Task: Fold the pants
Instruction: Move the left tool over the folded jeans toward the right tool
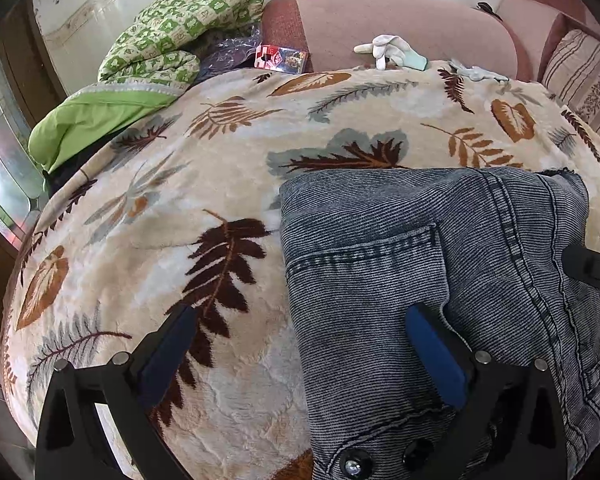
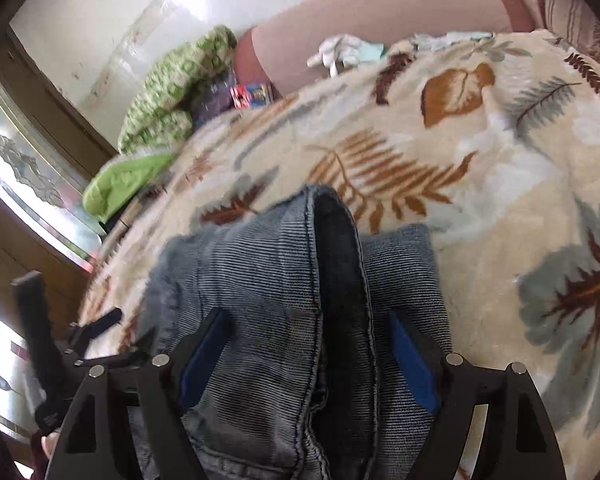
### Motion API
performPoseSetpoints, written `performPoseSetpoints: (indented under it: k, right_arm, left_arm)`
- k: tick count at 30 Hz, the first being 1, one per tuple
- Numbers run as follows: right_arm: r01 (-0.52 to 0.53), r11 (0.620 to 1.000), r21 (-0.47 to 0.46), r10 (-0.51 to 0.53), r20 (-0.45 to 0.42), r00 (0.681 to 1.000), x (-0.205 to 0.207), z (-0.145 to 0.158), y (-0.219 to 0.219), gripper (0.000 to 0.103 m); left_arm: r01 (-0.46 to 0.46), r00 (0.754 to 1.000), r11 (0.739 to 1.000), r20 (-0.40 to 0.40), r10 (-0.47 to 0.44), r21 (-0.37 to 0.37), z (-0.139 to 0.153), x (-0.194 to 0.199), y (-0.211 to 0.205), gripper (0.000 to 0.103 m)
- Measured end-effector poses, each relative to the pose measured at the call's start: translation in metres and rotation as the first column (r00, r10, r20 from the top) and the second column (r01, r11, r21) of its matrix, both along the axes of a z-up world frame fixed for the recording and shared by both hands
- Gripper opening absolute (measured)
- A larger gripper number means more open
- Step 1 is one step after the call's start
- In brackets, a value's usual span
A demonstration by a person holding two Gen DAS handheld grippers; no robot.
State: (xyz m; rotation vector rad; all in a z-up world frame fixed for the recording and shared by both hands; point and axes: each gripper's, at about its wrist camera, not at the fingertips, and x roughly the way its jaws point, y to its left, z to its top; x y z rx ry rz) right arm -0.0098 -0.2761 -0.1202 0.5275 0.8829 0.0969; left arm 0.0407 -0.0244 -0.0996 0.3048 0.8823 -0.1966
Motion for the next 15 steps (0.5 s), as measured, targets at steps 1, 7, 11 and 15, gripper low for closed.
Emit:
performPoseSetpoints:
  k: [1,7,11,15]
  right_arm:
    - [0.0,1.0,-0.004,0.0,0.006,1.0,0.0,-0.001,0.001,0.083]
    - [-0.007,1.0,0.021,0.007,0.016,1.0,-0.004,-0.003,-0.001,0.083]
    - [0.0,0.998,0.065,-0.002,0.022,1.0,-0.013,0.001,-0.008,0.083]
    - [0.064,0.993,0.099,-0.07,0.056,0.996,-0.032,0.013,-0.028,0.083]
  left_arm:
    - [0.004,1.0,1.0,0.01,-0.004,0.007,0.001,-0.001,0.0,0.103]
    - [0.006,1.0,1.0,0.017,-0.006,-0.006,0.0,-0.001,0.003,0.103]
    - [0.011,1.0,1.0,0.015,-0.011,-0.012,0.006,-0.002,0.006,0.103]
    - [-0.005,0.996,1.0,0.09,0.004,0.009,0.023,-0.002,0.015,0.103]
